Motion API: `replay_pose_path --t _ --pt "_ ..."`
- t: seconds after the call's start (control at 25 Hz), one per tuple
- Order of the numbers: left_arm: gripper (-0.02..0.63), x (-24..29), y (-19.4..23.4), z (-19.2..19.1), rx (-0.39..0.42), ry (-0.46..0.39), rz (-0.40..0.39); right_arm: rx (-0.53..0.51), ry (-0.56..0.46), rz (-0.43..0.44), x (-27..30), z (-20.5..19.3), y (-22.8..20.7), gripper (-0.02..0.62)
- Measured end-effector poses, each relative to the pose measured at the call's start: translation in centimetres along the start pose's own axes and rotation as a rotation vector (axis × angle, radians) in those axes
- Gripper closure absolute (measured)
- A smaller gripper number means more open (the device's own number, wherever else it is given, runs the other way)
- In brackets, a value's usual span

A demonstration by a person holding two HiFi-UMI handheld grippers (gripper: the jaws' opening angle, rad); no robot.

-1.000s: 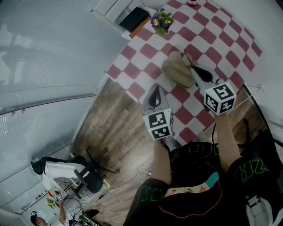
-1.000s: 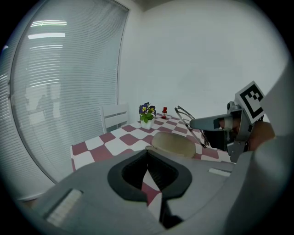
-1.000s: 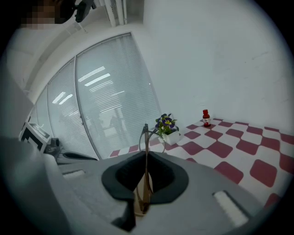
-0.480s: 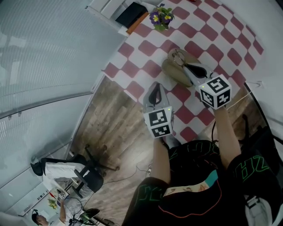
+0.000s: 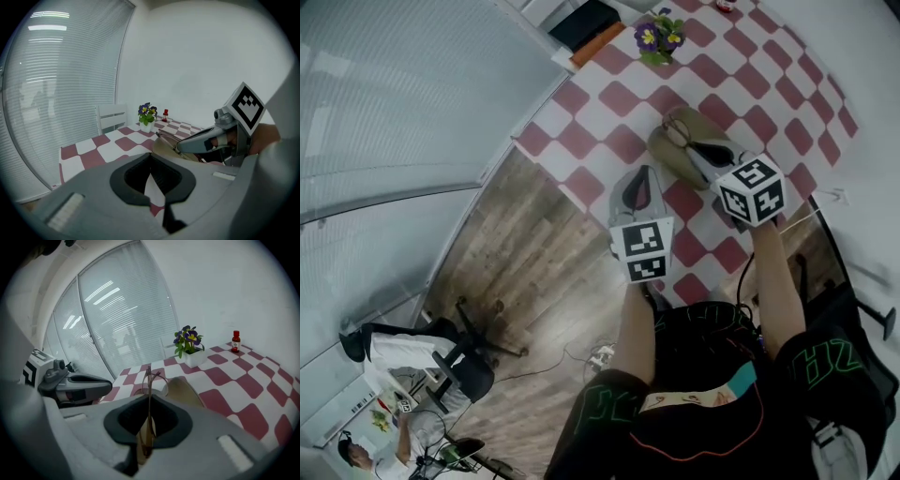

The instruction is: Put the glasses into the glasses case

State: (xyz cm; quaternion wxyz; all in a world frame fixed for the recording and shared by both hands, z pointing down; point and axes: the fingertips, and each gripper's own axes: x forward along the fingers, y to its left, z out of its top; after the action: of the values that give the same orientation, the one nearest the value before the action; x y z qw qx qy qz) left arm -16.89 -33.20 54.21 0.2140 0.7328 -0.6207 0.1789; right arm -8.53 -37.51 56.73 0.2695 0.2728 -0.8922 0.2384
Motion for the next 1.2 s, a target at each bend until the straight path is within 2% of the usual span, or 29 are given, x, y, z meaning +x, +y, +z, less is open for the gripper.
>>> replay_pose_path --t 0.52,1.2 --pt "0.597 0.7 1.1 -0.1 -0.038 0.001 0.008 0.006 0.157 0.073 2.4 -1.8 0.2 0.577" --pt "0.597 1.8 1.7 -0.5 -0.078 0.013 0.018 0.027 0.266 0.171 3.1 -3.1 1.1 0.577"
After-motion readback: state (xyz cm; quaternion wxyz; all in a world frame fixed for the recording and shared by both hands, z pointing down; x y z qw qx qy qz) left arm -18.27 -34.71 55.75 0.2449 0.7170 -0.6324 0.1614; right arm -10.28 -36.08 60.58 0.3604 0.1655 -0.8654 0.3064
